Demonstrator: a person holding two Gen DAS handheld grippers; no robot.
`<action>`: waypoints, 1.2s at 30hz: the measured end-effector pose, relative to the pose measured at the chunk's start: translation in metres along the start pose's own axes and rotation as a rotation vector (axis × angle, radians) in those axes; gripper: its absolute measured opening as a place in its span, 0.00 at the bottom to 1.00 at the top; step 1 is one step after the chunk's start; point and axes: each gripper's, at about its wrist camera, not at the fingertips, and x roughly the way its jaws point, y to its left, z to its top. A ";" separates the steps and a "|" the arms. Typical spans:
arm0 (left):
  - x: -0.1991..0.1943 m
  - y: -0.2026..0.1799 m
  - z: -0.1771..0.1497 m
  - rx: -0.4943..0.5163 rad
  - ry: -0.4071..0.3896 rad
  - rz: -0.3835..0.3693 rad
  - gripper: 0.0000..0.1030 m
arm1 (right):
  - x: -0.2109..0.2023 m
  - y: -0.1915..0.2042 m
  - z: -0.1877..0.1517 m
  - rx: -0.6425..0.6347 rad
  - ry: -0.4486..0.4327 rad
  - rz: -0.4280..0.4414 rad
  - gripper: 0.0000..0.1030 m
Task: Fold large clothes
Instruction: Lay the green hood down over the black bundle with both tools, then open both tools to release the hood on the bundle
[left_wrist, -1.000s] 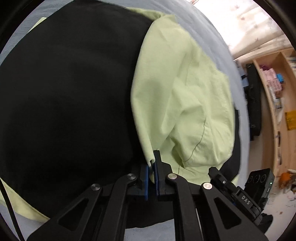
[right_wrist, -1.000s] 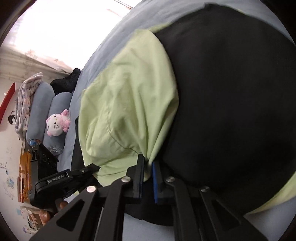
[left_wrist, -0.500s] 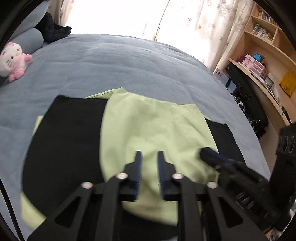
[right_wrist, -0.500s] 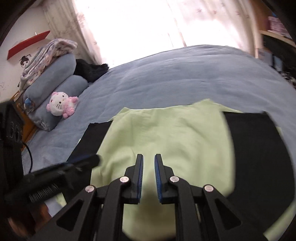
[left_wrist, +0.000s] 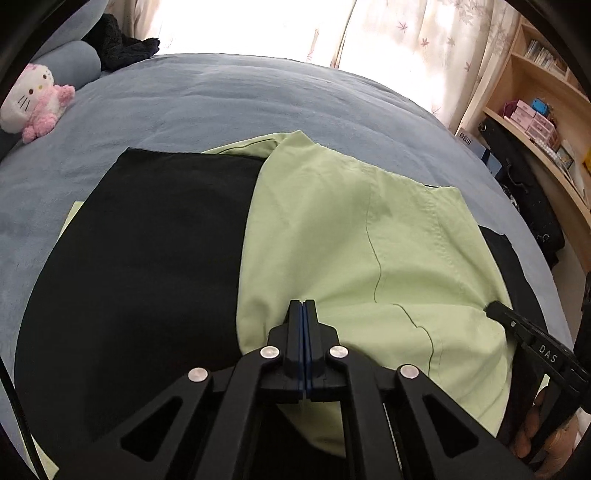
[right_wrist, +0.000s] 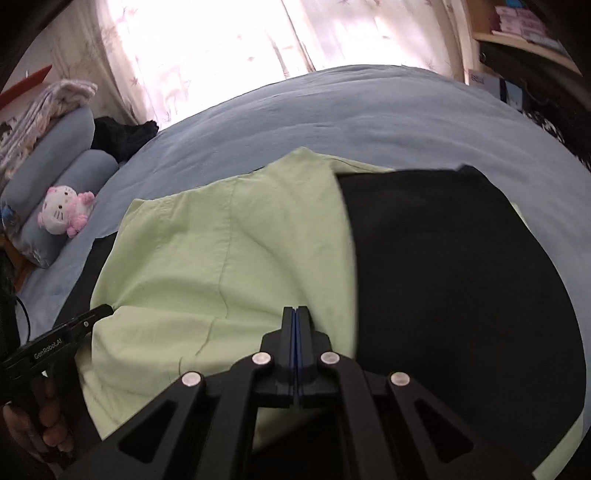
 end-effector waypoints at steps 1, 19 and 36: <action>0.001 0.000 0.000 -0.001 0.000 0.004 0.01 | 0.001 0.003 0.001 -0.004 0.003 -0.012 0.00; -0.104 -0.027 -0.017 -0.014 -0.041 0.089 0.42 | -0.085 0.055 -0.012 -0.001 -0.040 0.053 0.03; -0.184 -0.014 -0.069 -0.036 0.011 0.129 0.47 | -0.149 0.084 -0.057 0.008 -0.030 0.135 0.03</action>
